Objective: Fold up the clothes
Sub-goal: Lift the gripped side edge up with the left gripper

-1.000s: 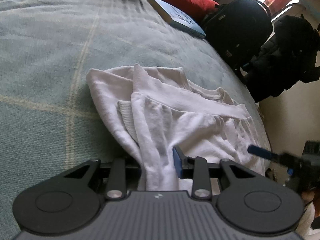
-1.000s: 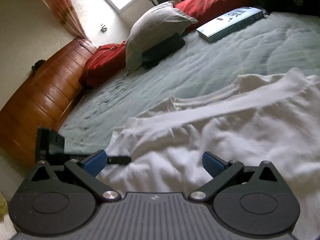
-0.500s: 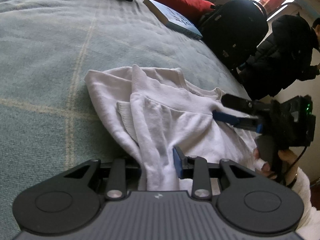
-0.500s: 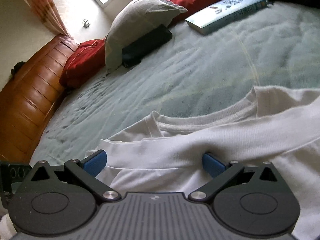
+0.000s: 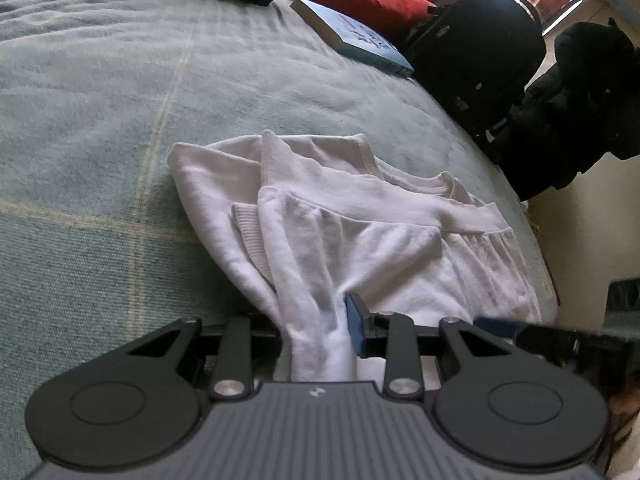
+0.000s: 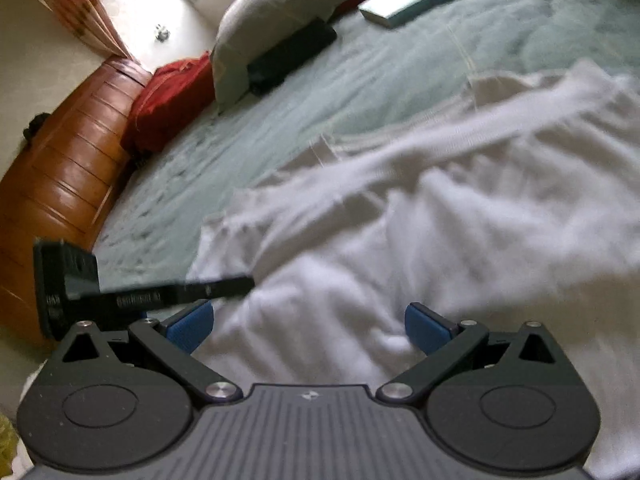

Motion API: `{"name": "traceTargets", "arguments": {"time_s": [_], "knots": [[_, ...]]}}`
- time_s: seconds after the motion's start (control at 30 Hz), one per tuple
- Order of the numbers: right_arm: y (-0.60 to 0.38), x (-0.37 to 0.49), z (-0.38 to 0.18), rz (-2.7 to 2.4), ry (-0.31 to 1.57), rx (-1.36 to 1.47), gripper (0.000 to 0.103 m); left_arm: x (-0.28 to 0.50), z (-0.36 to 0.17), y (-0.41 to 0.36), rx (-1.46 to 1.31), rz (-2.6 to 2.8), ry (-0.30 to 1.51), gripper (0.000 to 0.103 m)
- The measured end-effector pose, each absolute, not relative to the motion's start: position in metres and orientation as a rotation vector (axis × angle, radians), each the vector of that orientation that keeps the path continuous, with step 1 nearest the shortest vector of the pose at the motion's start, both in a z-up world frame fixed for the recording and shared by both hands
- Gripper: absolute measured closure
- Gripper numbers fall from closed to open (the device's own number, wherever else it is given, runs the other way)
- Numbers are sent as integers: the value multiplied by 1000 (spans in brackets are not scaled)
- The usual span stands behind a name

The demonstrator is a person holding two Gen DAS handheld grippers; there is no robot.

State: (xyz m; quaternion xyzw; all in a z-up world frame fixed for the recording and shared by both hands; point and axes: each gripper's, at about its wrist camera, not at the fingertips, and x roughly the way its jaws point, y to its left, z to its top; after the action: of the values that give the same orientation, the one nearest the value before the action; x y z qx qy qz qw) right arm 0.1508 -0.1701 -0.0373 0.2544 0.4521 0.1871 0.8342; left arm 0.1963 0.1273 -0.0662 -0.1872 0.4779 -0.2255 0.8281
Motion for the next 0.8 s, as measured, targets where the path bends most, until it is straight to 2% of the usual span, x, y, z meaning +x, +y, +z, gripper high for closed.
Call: {"name": "traceTargets", "arguments": {"time_s": [0.17, 0.3, 0.5, 0.67, 0.8], "knots": [[-171, 137, -29, 421, 942, 570, 0, 196, -66, 126, -396, -461, 1018, 71], [-169, 135, -40, 412, 1002, 590, 0, 196, -64, 126, -396, -453, 1023, 71], [-175, 122, -15, 427, 918, 427, 0, 195, -55, 120, -359, -439, 1035, 71], [-193, 110, -4, 425, 843, 310, 0, 194, -42, 113, -349, -409, 1048, 78], [-209, 98, -8, 423, 798, 309, 0, 191, -24, 109, -389, -418, 1017, 87]]}}
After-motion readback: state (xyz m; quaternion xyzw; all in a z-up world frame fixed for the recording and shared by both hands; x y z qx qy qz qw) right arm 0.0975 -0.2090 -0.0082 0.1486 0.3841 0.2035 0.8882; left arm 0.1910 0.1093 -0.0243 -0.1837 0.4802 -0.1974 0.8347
